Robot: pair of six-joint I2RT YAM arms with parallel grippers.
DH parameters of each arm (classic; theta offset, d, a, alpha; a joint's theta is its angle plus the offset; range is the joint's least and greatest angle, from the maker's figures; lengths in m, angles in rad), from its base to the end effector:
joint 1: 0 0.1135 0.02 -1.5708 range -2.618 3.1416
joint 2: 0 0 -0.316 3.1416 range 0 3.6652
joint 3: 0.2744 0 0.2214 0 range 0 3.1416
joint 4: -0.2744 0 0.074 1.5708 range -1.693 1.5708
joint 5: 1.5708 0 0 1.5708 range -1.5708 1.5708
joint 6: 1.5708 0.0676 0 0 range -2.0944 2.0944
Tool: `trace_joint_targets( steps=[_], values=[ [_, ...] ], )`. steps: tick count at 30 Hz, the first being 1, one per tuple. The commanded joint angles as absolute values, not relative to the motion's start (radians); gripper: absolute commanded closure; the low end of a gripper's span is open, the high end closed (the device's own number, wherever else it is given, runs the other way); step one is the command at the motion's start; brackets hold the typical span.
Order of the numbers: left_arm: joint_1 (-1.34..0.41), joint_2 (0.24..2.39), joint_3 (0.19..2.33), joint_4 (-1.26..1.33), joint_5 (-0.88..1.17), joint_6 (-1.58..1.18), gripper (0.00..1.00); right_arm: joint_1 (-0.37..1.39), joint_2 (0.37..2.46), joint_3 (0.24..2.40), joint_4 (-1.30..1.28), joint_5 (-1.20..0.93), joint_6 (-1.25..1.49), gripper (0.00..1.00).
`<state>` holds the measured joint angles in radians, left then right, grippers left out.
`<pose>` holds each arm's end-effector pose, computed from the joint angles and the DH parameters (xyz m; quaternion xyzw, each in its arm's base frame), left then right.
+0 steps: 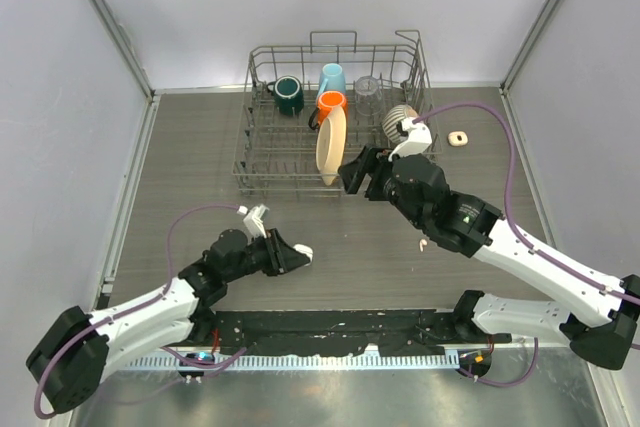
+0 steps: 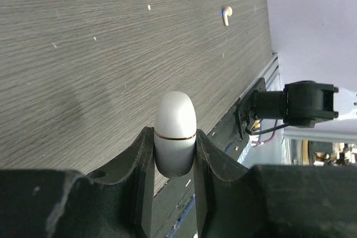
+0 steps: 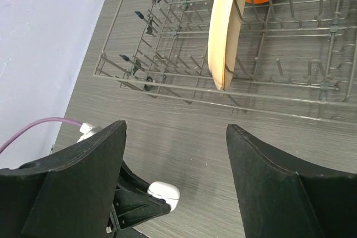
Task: Insert the wireless bluetooth earbuds into the charging case
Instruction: Place the charging case at the center of the board.
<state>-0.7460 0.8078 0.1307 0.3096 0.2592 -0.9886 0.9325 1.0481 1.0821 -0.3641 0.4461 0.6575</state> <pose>0.0876 -0.1046 0.2051 -0.0263 0.8203 -0.4969 0.2818 0.1431 0.1440 0.4108 0.0186 0.8037 0.2787 0.5255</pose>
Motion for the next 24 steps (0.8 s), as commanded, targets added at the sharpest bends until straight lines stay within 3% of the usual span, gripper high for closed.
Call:
trace_joint_targets(
  steps=[1, 16, 24],
  values=[
    [-0.746, 0.842, 0.129, 0.380, 0.198, -1.071, 1.00, 0.927, 1.009, 1.072, -0.328, 0.497, 0.675, 0.22],
    [-0.742, 1.100, 0.186, 0.410, 0.115, -1.166, 0.89, 0.917, 1.002, 1.058, -0.330, 0.505, 0.669, 0.22],
    [-0.738, 1.198, 0.225, 0.439, 0.147, -1.164, 0.75, 0.913, 0.999, 1.077, -0.365, 0.546, 0.611, 0.22]
  ],
)
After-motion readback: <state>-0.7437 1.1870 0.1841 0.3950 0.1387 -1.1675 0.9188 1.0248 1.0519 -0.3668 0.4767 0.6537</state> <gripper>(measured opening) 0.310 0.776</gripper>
